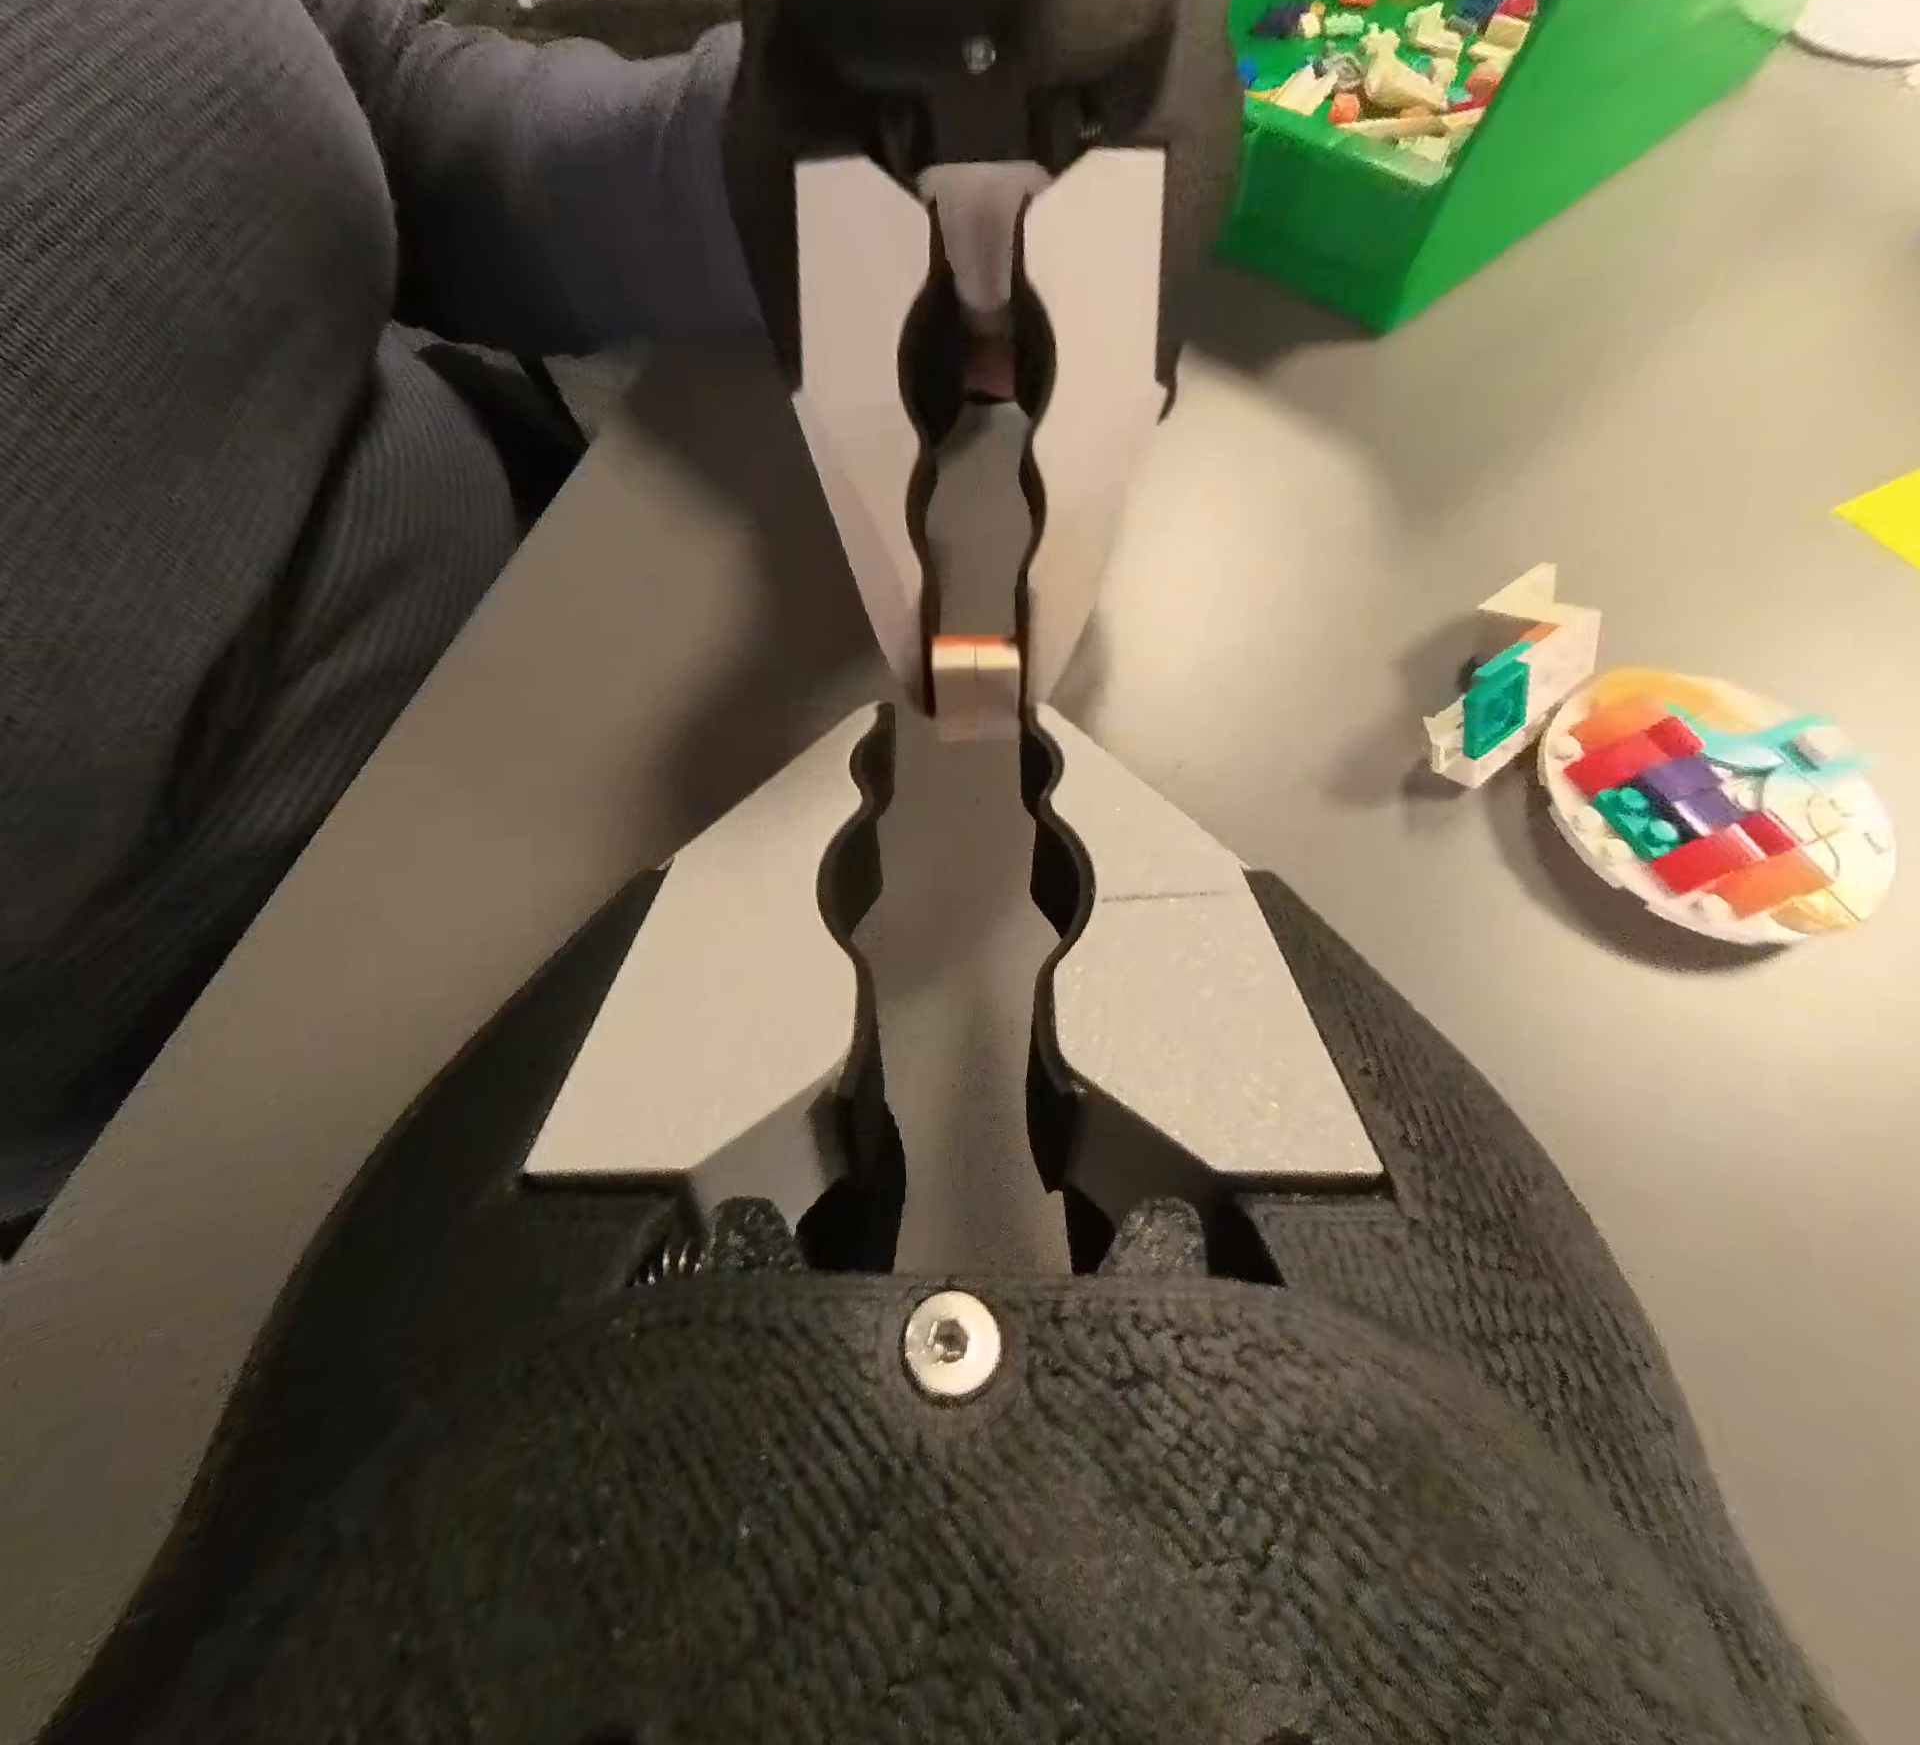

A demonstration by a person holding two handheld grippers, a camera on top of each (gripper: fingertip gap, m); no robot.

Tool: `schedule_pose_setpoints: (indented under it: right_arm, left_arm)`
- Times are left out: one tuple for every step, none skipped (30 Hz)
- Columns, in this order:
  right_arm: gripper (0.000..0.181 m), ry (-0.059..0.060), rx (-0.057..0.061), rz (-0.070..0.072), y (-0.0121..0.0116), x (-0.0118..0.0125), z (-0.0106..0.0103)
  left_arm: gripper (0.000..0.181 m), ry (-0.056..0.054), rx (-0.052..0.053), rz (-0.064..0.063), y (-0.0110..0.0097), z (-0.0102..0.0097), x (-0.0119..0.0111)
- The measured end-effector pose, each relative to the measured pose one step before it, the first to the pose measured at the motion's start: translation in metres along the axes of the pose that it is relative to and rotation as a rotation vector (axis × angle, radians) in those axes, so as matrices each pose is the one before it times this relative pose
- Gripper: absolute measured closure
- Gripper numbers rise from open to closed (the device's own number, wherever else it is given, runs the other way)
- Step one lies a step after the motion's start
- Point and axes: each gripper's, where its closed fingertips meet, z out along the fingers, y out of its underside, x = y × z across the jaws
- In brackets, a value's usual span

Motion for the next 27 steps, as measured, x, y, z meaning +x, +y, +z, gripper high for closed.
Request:
schedule_pose_setpoints:
  right_arm:
    - [0.160, 0.0055, 0.0038, -0.0098, -0.00080, 0.00034, 0.00068]
    - [0.161, 0.0171, 0.0012, -0.0195, -0.00035, 0.00186, -0.00038]
    - [0.163, 0.0192, 0.0042, -0.0332, -0.00073, 0.00160, -0.00131]
    - [0.164, 0.0181, 0.0043, -0.0330, -0.00087, 0.00100, -0.00158]
    - [0.164, 0.0145, -0.0063, -0.0138, 0.00040, 0.00124, -0.00113]
    - [0.164, 0.0043, -0.0165, 0.0159, 0.00191, 0.00123, -0.00011]
    - [0.163, -0.0028, -0.0132, 0.0409, 0.00170, 0.00139, 0.00076]
    - [0.163, -0.0009, -0.0042, 0.0523, 0.00066, 0.00228, 0.00146]
    - [0.163, 0.0008, -0.0086, 0.0512, 0.00149, 0.00235, 0.00186]
    - [0.161, 0.0027, -0.0117, 0.0393, 0.00212, 0.00225, 0.00216]
    - [0.160, 0.0145, -0.0060, 0.0242, 0.00175, 0.00332, 0.00167]
    - [0.158, 0.0112, -0.0029, 0.0117, 0.00154, 0.00271, 0.00102]
    - [0.158, -0.0029, 0.0057, 0.0085, 0.00042, 0.00062, -0.00006]
    - [0.158, -0.0143, 0.0175, 0.0203, -0.00125, -0.00051, -0.00086]
    - [0.155, -0.0274, 0.0239, 0.0371, -0.00252, -0.00157, -0.00121]
    - [0.155, -0.0329, 0.0295, 0.0446, -0.00353, -0.00204, -0.00155]
    - [0.154, -0.0262, 0.0302, 0.0413, -0.00367, -0.00108, -0.00169]
    - [0.154, -0.0230, 0.0236, 0.0336, -0.00300, -0.00124, -0.00128]
    - [0.154, -0.0172, 0.0210, 0.0217, -0.00296, -0.00133, -0.00074]
    - [0.155, -0.0160, 0.0213, 0.0116, -0.00314, -0.00198, -0.00024]
    - [0.154, -0.0202, 0.0176, 0.0124, -0.00260, -0.00290, 0.00055]
    - [0.153, -0.0105, 0.0093, 0.0120, -0.00130, -0.00132, 0.00099]
    - [0.153, -0.0029, 0.0038, 0.0058, 0.00004, 0.00006, 0.00114]
    - [0.153, -0.0045, 0.0034, 0.0048, 0.00017, -0.00021, 0.00108]
    - [0.153, -0.0026, 0.0062, 0.0058, -0.00047, -0.00002, 0.00062]
    - [0.154, -0.0024, 0.0079, 0.0043, -0.00088, -0.00012, 0.00013]
    - [0.154, -0.0045, 0.0100, -0.0012, -0.00144, -0.00067, -0.00016]
  left_arm:
    - [0.166, -0.0045, -0.0326, 0.0232, 0.00352, 0.00174, -0.00033]
    - [0.165, 0.0003, -0.0222, 0.0136, 0.00222, 0.00183, 0.00006]
    - [0.165, 0.0005, -0.0172, 0.0034, 0.00224, 0.00174, -0.00043]
    - [0.165, 0.0025, -0.0120, -0.0007, 0.00195, 0.00160, -0.00024]
    - [0.165, -0.0025, -0.0033, -0.0022, 0.00100, 0.00128, -0.00080]
    - [0.165, -0.0105, -0.0081, -0.0034, 0.00165, 0.00096, -0.00169]
    - [0.165, -0.0232, -0.0163, 0.0000, 0.00257, 0.00094, -0.00311]
    - [0.166, -0.0283, -0.0162, 0.0055, 0.00250, 0.00124, -0.00341]
    - [0.166, -0.0282, -0.0137, 0.0084, 0.00200, 0.00179, -0.00282]
    - [0.166, -0.0290, -0.0122, 0.0113, 0.00174, 0.00209, -0.00258]
    - [0.166, -0.0338, -0.0028, 0.0218, 0.00056, 0.00151, -0.00260]
    - [0.166, -0.0218, 0.0063, 0.0304, -0.00068, 0.00066, -0.00090]
    - [0.166, -0.0159, 0.0108, 0.0288, -0.00144, -0.00052, -0.00064]
    - [0.166, -0.0130, 0.0246, 0.0237, -0.00346, -0.00179, -0.00086]
    - [0.166, 0.0059, 0.0418, 0.0183, -0.00577, -0.00276, 0.00136]
    - [0.166, 0.0009, 0.0469, 0.0123, -0.00661, -0.00338, 0.00029]
    - [0.166, -0.0200, 0.0394, 0.0139, -0.00567, -0.00350, -0.00265]
    - [0.165, -0.0292, 0.0298, 0.0243, -0.00434, -0.00358, -0.00373]
    - [0.166, -0.0265, 0.0230, 0.0225, -0.00359, -0.00308, -0.00313]
    - [0.166, -0.0056, 0.0218, 0.0119, -0.00351, -0.00210, -0.00030]
    - [0.166, -0.0004, 0.0191, 0.0022, -0.00309, -0.00119, 0.00042]
    - [0.166, -0.0056, 0.0080, 0.0001, -0.00128, -0.00038, -0.00054]
    - [0.166, 0.0005, 0.0012, -0.0055, -0.00017, 0.00000, -0.00001]
    - [0.166, 0.0065, 0.0022, -0.0072, -0.00013, 0.00027, 0.00087]
    - [0.166, 0.0022, 0.0024, -0.0009, -0.00002, -0.00002, 0.00035]
    - [0.166, -0.0035, 0.0050, -0.0030, -0.00011, -0.00059, -0.00077]
    - [0.166, 0.0028, 0.0132, -0.0125, -0.00123, -0.00080, -0.00028]
